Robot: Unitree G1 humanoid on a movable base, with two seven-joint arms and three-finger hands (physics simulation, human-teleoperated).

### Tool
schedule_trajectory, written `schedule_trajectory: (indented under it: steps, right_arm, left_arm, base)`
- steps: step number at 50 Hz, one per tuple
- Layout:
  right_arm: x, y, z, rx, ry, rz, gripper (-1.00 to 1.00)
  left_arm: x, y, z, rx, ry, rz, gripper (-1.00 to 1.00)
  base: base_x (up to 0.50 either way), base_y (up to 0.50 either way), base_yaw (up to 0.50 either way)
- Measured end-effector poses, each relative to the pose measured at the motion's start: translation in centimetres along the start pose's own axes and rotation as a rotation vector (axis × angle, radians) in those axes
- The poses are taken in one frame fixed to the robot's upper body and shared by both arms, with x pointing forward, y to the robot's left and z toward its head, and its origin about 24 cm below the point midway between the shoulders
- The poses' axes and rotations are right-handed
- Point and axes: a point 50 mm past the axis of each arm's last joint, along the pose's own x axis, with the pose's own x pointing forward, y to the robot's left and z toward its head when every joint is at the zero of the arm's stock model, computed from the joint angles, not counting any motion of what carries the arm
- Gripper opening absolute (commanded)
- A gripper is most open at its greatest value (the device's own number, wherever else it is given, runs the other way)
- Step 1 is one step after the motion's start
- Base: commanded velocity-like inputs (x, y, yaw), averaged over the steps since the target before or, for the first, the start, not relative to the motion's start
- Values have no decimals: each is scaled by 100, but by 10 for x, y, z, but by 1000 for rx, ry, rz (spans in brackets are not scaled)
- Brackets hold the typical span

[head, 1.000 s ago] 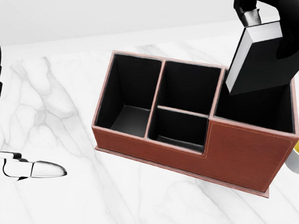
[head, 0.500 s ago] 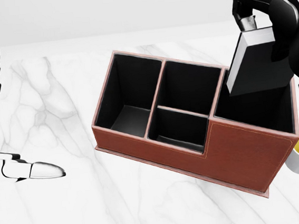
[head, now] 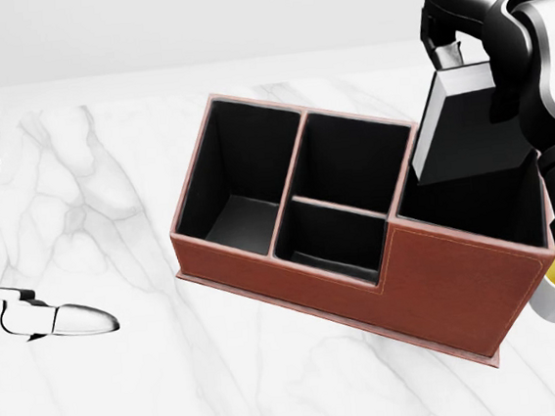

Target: Pick up the book and place it in the right compartment of the caddy.

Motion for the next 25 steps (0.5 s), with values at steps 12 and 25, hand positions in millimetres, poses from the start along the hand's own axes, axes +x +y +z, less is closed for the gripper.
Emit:
schedule_trajectory:
  steps: [12,25]
  right_arm:
    - [3,6,2,-5,1,10,-100]
    - [5,12,-1,-19,15,14,-100]
  left_arm:
    - [-1,1,-1,0,6,2,100]
    - [-1,1,0,3,0,0,100]
  base:
    - [0,0,0]
    - [0,0,0]
